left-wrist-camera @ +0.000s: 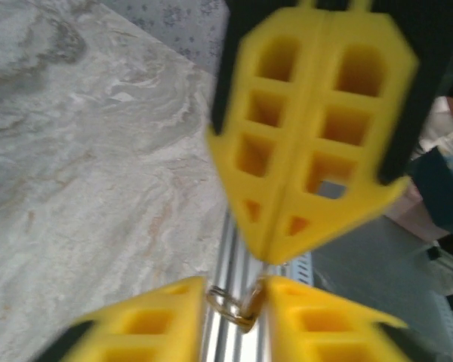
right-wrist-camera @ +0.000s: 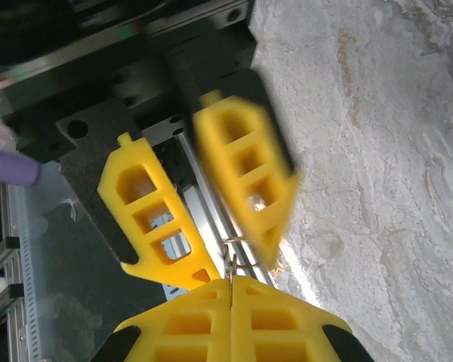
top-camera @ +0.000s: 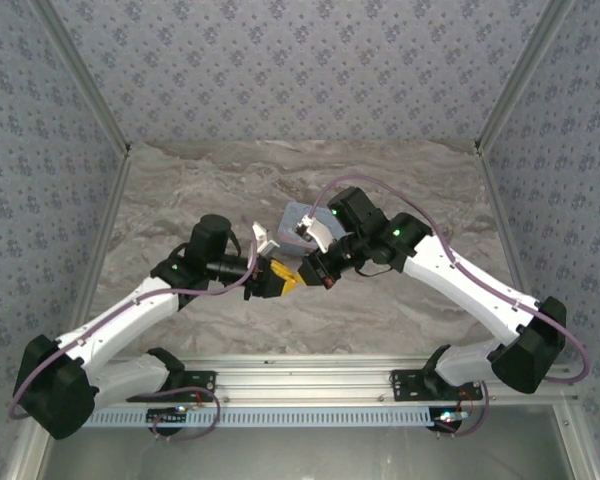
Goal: Unlock a padlock with a key
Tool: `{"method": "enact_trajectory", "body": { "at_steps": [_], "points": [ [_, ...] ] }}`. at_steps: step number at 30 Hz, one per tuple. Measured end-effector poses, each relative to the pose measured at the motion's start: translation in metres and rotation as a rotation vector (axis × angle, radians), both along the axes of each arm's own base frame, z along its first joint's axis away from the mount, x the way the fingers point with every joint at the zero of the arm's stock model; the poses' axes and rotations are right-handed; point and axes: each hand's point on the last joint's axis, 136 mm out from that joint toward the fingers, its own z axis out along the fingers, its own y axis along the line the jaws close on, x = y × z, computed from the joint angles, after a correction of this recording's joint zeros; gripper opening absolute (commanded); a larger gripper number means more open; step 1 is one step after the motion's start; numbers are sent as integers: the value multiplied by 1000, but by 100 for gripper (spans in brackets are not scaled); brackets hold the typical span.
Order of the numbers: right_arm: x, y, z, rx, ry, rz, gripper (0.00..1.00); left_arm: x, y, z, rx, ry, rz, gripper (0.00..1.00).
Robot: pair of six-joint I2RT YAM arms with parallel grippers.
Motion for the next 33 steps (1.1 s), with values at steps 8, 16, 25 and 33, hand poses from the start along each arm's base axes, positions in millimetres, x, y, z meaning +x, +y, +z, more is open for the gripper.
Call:
{"method": "enact_trajectory", "body": {
  "at_steps": [8, 16, 25, 33],
  "points": [
    [22, -12, -7, 21, -28, -135, 46, 9, -3, -4, 8, 67, 35, 0],
    [56, -54, -6, 271, -52, -515, 45, 33, 0, 10, -55, 168, 151, 0],
    [49, -25, 16, 461, -53, -504, 42, 37, -3, 24, -102, 219, 172, 0],
    [49, -12, 24, 510, -57, -487, 25, 37, -2, 26, -109, 242, 179, 0]
  ]
}}
